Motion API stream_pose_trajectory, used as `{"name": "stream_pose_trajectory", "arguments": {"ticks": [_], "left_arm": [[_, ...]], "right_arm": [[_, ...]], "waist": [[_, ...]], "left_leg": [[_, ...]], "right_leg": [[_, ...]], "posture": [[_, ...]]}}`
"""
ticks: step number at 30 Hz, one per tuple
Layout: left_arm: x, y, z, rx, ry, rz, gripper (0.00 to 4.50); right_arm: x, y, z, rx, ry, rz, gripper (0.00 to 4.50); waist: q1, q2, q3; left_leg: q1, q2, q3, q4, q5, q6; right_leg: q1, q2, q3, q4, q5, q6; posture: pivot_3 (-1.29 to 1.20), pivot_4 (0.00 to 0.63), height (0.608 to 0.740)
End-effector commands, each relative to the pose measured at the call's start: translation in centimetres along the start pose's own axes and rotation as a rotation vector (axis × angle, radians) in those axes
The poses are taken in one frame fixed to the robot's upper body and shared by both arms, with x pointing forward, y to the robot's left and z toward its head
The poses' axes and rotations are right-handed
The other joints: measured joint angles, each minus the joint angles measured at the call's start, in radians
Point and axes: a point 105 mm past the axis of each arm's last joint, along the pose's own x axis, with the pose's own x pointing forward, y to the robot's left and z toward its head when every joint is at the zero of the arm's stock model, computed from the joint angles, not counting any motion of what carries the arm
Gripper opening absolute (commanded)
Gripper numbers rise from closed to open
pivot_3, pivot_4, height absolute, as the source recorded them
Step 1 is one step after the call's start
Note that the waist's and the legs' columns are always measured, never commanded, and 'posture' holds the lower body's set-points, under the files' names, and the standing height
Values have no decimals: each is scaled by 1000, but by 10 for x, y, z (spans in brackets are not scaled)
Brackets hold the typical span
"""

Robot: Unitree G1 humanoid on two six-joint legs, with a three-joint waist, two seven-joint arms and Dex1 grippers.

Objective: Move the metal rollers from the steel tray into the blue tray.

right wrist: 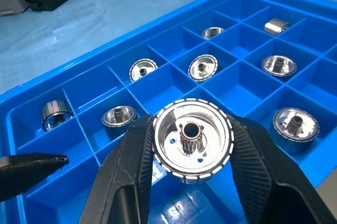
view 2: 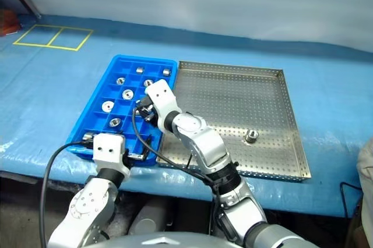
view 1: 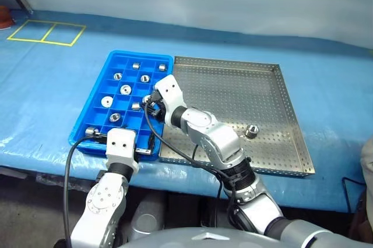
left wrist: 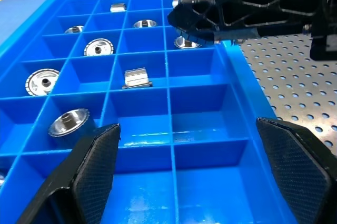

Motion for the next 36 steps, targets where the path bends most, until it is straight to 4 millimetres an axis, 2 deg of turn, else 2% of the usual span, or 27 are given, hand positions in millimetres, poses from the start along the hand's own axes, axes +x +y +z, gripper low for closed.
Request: {"name": "stream_pose_trajectory", "arguments": {"ticks": [1, 10, 15, 19, 24, 27, 31, 36], "left_arm": [[-4, -2, 16, -2, -71, -2, 4500], [1, -10, 16, -1, -70, -43, 4500], [5, -15, 18, -1, -74, -86, 4500], [11, -21, 21, 5, -80, -133, 4500], [18, -28, 25, 9, -91, -188, 4500], [24, -38, 28, 15, -98, -256, 4500], [28, -51, 27, 42, -92, -356, 4500], [27, -69, 24, 63, -69, -506, 4500]], "right_arm": [[0, 3, 0, -4, -11, 14, 1740], [-15, 0, -26, -1, 101, 25, 1740], [-24, -2, -25, 6, 94, 11, 3366], [-32, -24, -15, 12, 47, -110, 4470], [-58, -63, -4, 63, -18, -320, 4470], [-87, -94, -15, 125, -7, -488, 4470], [-112, -110, -28, 162, 21, -610, 4470], [-134, -116, -39, 189, 36, -703, 4470]], "waist": [[11, 0, 0], [30, 0, 0], [27, 0, 0], [14, 0, 0], [-16, 0, 0], [-39, 0, 0], [-85, 0, 0], [-147, 1, 0]], "left_leg": [[0, 0, 0, 0, 0, 0], [-1, 0, 0, 0, 0, 0], [-1, 0, 0, 0, 0, 0], [-1, 0, 0, 1, 0, 0], [-1, 0, 0, 1, 0, 0], [-2, -1, 0, 1, 0, 0], [-1, -1, 0, 1, 0, 0], [0, 0, 1, 0, 0, 0]], "right_leg": [[0, 0, 0, 0, 0, 0], [0, 0, -1, 0, 0, 0], [0, 0, -1, -1, 0, 0], [0, 0, -1, 0, 0, 0], [0, 0, -1, -1, 0, 0], [0, -1, -1, -1, 0, 0], [0, 0, 0, 0, 0, 0], [0, 1, 1, 1, 0, 0]], "posture": [[471, 150, 740], [422, 150, 740], [378, 150, 740], [325, 150, 740], [252, 150, 740], [195, 150, 740], [130, 150, 740], [72, 150, 740]]}}
